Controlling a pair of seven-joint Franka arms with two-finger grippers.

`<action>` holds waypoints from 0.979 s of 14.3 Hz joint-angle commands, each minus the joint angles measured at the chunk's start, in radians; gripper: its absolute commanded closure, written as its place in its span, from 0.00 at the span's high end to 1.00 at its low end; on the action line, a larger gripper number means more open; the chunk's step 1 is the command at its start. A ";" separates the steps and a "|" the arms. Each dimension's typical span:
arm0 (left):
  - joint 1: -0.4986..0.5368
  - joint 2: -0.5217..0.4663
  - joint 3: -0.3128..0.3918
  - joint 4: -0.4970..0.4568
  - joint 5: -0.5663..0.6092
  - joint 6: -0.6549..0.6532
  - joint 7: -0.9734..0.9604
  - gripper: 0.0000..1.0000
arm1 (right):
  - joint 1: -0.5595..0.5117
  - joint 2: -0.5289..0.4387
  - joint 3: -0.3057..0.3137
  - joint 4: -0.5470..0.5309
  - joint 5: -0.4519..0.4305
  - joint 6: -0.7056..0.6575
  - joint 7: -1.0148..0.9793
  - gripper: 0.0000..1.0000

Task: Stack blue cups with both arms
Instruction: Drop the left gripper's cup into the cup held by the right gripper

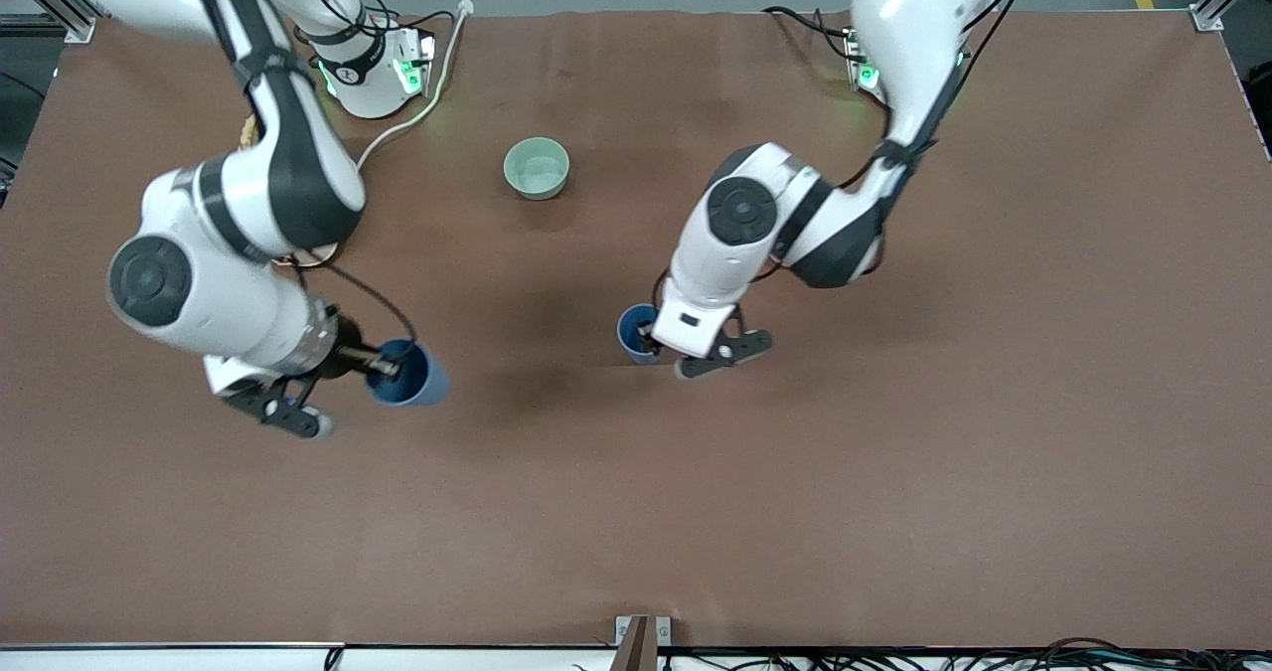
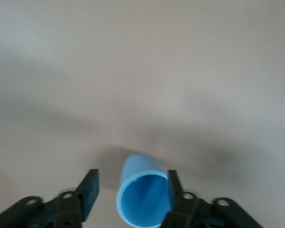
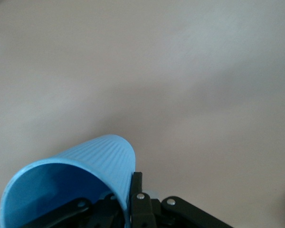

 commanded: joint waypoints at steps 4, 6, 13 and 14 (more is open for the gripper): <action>0.269 -0.299 0.003 0.011 0.111 -0.225 0.271 1.00 | 0.105 0.015 0.221 -0.008 -0.029 0.053 0.241 0.01; 0.344 -0.364 -0.002 0.011 0.089 -0.311 0.414 1.00 | 0.148 0.055 0.223 0.008 -0.052 0.097 0.318 0.01; 0.460 -0.529 0.006 0.009 0.054 -0.572 0.667 1.00 | 0.222 0.154 0.223 0.006 -0.159 0.233 0.386 0.02; 0.467 -0.545 0.012 0.008 0.055 -0.604 0.684 1.00 | 0.223 0.159 0.223 0.006 -0.169 0.233 0.390 0.02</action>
